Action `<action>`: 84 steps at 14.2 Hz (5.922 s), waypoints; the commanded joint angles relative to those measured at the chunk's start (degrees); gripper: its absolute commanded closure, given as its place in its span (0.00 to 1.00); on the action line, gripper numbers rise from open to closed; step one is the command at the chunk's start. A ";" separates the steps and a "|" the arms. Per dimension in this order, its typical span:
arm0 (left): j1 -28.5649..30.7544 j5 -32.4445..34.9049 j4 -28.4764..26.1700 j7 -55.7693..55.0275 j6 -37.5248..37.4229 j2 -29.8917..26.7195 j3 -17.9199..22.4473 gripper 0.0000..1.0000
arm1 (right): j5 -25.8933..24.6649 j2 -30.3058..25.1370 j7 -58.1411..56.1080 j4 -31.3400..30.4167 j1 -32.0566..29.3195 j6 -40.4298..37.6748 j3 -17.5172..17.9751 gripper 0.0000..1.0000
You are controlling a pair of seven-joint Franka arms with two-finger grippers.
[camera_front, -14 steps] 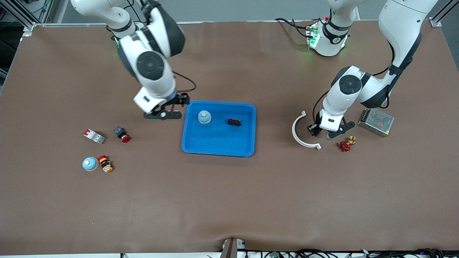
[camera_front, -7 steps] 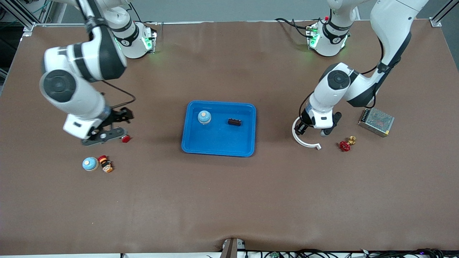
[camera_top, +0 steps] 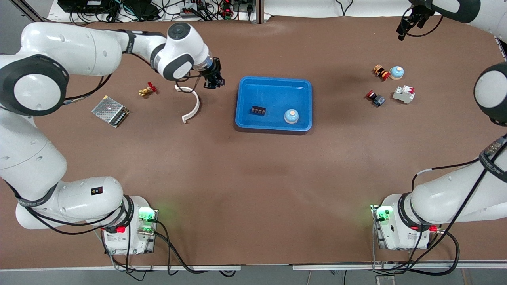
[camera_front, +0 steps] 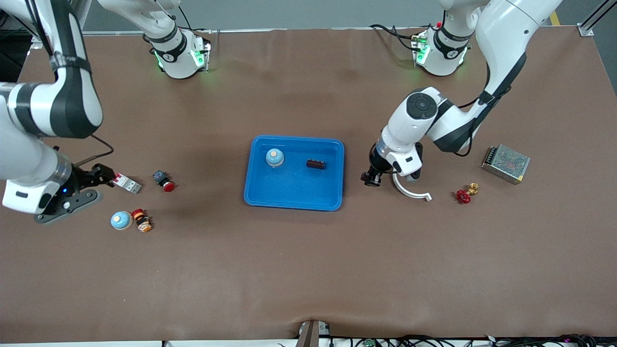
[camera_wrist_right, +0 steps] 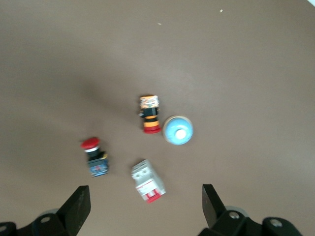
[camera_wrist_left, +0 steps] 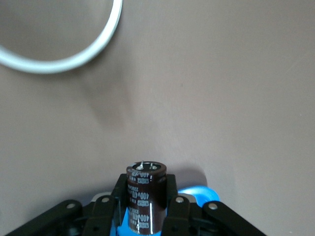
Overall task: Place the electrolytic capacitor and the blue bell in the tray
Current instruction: 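Carry the capacitor to the tray while the right gripper reaches the bell, then release the capacitor in the tray while the right gripper grasps the bell, then lower the bell into the tray while the left gripper returns to rest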
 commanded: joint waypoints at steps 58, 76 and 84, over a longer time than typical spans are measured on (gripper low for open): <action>-48.82 1.66 36.49 -17.89 -10.99 22.93 34.00 0.00 | 11.33 14.00 -43.50 7.40 -7.76 -1.37 2.13 0.80; -26.18 -10.91 29.22 22.84 -32.00 4.48 24.78 0.00 | 19.94 2.55 51.79 -0.59 24.93 0.95 2.22 0.79; -0.52 -11.08 24.36 51.95 -32.09 -1.06 16.53 0.00 | 20.65 5.18 62.20 -9.74 34.52 20.03 2.22 0.79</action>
